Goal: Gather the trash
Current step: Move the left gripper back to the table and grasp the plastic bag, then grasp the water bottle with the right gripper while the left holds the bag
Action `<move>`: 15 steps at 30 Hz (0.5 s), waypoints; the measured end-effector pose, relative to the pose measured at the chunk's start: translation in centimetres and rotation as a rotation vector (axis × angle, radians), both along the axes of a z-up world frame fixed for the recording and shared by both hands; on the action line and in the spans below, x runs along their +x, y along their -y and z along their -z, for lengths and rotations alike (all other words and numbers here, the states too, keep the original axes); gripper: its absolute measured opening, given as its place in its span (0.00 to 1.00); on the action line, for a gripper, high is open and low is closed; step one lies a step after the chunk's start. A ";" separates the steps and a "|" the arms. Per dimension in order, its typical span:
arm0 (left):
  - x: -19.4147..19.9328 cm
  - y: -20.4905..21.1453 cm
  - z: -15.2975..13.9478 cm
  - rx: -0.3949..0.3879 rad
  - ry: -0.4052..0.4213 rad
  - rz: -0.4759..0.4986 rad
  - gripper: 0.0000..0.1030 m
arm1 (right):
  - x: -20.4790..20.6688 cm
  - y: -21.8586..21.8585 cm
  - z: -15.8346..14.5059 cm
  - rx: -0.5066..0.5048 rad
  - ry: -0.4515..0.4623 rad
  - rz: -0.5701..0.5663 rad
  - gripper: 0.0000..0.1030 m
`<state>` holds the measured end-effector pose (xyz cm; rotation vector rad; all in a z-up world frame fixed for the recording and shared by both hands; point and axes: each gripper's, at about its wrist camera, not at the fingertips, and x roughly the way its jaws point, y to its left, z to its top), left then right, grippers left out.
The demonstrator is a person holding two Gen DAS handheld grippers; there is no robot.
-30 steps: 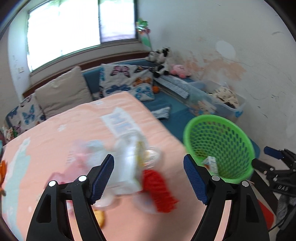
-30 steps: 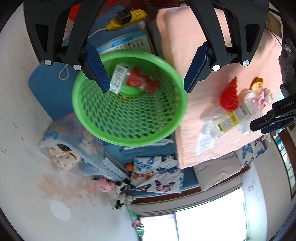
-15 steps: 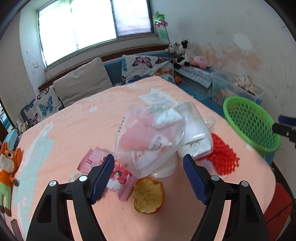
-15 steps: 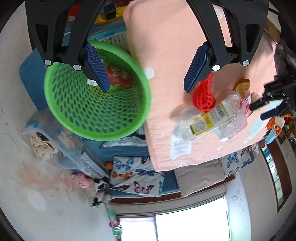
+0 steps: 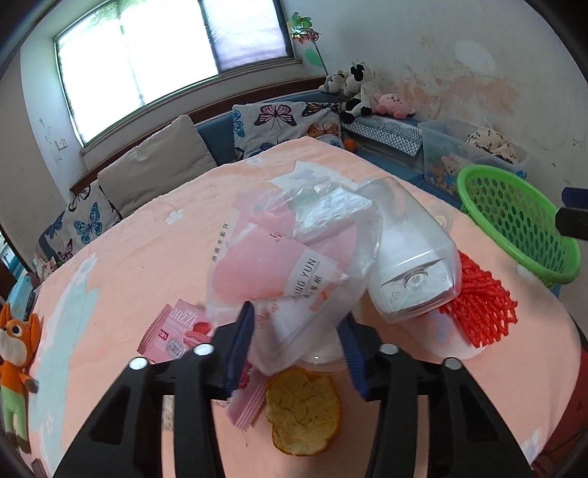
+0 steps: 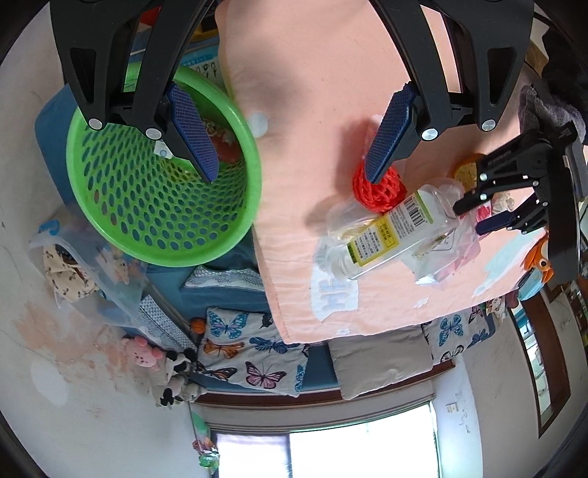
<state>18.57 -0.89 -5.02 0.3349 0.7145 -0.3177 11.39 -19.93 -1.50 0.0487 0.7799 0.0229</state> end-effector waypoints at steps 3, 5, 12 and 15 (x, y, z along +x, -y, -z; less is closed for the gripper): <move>0.2 -0.2 -0.2 -0.005 0.005 0.003 0.16 | 0.5 -0.5 -0.1 0.010 -0.003 -0.016 0.80; 0.2 -0.4 -0.4 -0.012 0.008 0.000 0.08 | 0.8 -0.9 -0.2 0.027 -0.005 -0.032 0.80; -0.5 -1.9 -2.6 -0.073 0.043 -0.014 0.01 | 3.5 -2.3 -1.2 0.074 -0.024 -0.093 0.75; -0.7 -2.4 -3.5 -0.089 0.055 -0.023 0.01 | 5.4 -2.8 -1.6 0.108 -0.042 -0.112 0.72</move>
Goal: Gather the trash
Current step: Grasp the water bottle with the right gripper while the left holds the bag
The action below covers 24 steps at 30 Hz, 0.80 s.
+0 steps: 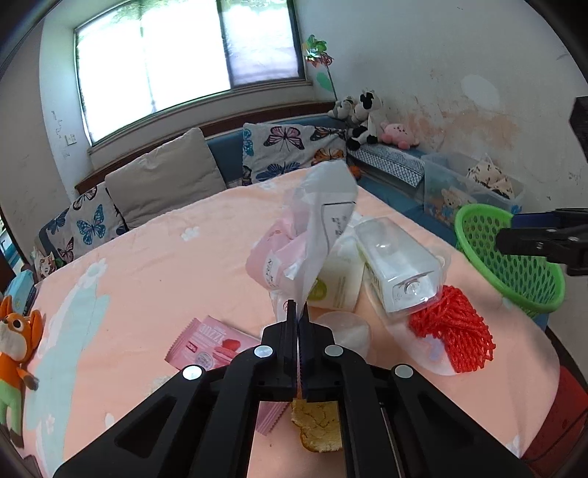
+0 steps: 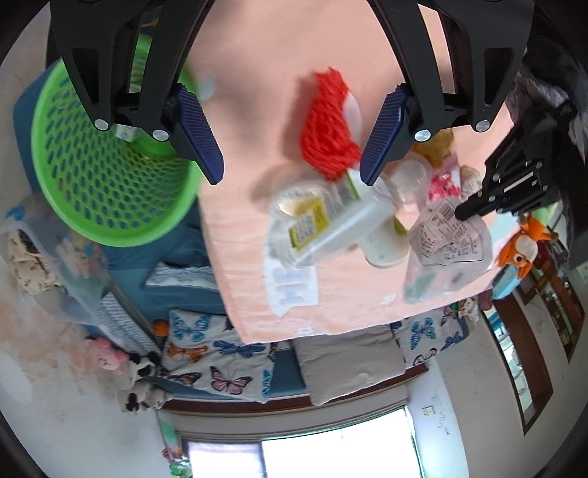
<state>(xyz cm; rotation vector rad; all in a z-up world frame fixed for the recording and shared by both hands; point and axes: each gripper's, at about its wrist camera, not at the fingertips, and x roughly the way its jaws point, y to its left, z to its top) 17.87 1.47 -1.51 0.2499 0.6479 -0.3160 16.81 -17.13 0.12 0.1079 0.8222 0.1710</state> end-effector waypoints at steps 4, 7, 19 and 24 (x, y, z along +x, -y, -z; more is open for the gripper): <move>-0.1 -0.9 -1.0 -0.033 -0.008 -0.014 0.01 | 2.6 -0.2 -0.4 0.039 -0.032 -0.017 0.69; -0.3 -1.4 -1.6 -0.044 0.004 -0.031 0.01 | 5.3 -0.5 -0.4 0.085 -0.078 -0.025 0.69; -0.8 -3.5 -2.7 -0.078 0.026 -0.048 0.01 | 15.4 -0.6 3.0 0.223 -0.327 0.068 0.69; -0.7 -3.6 -2.5 -0.086 0.024 -0.047 0.01 | 17.2 -0.5 5.0 0.277 -0.418 0.097 0.69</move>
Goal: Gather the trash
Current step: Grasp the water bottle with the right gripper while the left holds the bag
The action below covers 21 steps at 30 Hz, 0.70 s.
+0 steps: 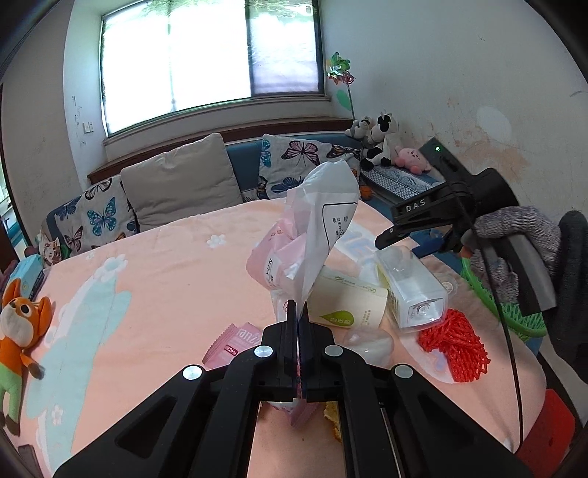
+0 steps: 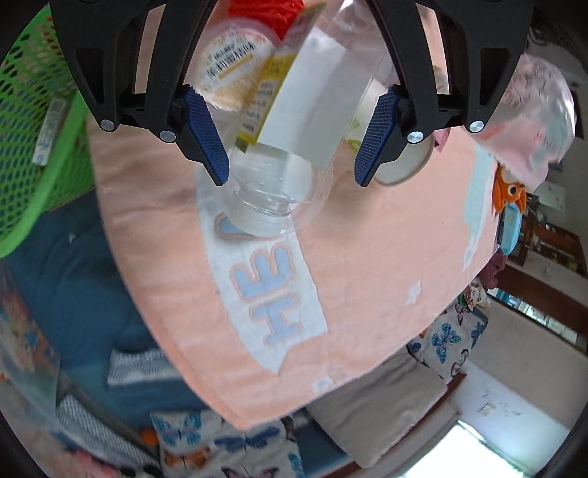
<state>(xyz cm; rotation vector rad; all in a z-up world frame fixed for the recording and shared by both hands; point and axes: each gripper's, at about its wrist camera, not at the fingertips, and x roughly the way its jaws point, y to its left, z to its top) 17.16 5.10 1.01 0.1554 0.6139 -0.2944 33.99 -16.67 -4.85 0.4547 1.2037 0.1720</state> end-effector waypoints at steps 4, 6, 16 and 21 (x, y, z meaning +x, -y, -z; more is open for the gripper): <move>0.3 -0.1 0.3 -0.007 -0.005 0.001 0.01 | 0.7 -0.2 1.2 0.014 -0.041 0.002 0.70; 0.5 -0.1 0.4 -0.008 -0.009 0.003 0.01 | 1.0 0.0 2.0 0.028 -0.066 0.010 0.70; 0.4 -0.2 0.3 -0.009 -0.004 -0.001 0.01 | -0.1 -0.1 -0.4 0.024 0.042 -0.018 0.67; 0.1 -0.3 -0.5 -0.014 0.013 -0.006 0.01 | -3.0 -0.9 -4.0 -0.032 0.191 -0.060 0.66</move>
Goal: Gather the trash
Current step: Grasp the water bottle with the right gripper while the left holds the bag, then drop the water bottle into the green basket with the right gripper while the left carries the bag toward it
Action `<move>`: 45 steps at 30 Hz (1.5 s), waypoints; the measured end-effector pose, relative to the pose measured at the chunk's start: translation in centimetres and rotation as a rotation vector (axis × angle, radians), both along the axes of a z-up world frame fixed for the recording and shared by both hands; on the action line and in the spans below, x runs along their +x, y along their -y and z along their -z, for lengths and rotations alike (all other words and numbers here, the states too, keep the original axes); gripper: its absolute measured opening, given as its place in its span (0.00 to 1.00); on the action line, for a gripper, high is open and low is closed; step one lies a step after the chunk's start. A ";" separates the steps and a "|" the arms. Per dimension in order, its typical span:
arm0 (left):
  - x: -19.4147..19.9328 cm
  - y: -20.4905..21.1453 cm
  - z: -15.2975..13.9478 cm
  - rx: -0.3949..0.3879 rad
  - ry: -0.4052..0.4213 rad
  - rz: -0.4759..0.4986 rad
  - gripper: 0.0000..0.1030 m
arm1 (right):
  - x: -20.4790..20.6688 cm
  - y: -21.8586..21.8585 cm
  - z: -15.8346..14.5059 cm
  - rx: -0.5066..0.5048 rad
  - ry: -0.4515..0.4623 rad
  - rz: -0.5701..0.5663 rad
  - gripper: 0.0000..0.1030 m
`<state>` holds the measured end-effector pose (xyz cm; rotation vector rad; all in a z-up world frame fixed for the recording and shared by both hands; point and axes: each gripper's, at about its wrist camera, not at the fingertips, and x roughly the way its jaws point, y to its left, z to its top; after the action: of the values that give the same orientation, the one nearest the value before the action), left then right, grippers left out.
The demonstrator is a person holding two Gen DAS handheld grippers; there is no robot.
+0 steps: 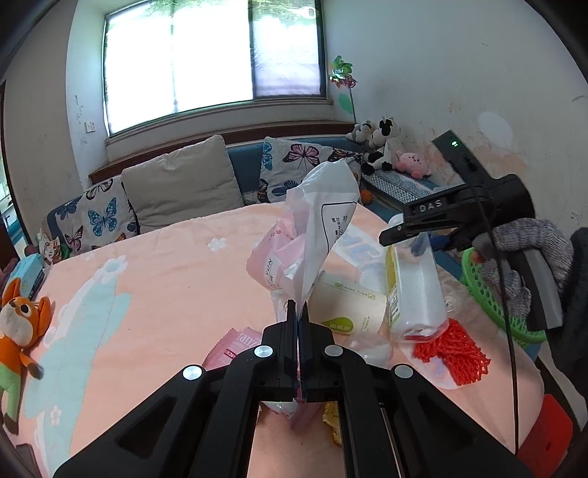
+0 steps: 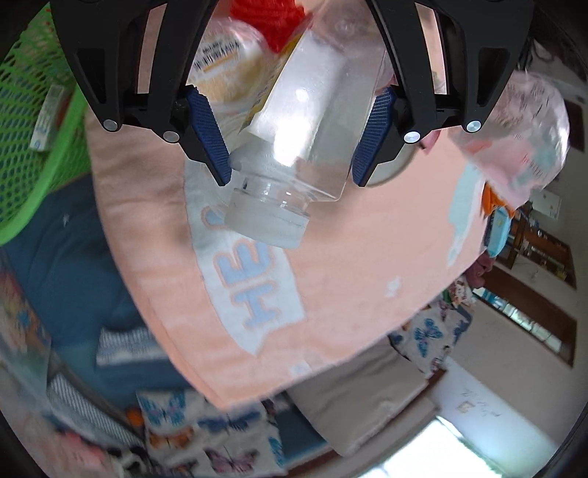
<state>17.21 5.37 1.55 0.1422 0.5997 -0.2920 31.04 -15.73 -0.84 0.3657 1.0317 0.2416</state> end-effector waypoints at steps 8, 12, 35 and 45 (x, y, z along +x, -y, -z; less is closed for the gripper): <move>-1.1 0.5 -1.7 -0.021 0.033 0.009 0.01 | -6.1 -1.4 -4.0 -0.164 0.242 -0.037 0.66; -1.3 0.8 -2.7 -0.035 0.042 0.019 0.01 | -7.7 -1.1 -4.9 -0.182 0.289 -0.039 0.65; -0.9 8.4 -5.4 -0.082 0.030 0.210 0.01 | -15.3 11.6 -8.0 -0.285 0.330 0.186 0.65; -1.3 15.2 -4.8 -0.070 0.004 0.315 0.01 | -17.7 17.9 -3.2 -0.367 0.216 0.302 0.65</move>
<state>15.92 -9.79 6.39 0.1702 0.5621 -0.6169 13.34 -33.61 2.35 0.1536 0.7755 -0.1765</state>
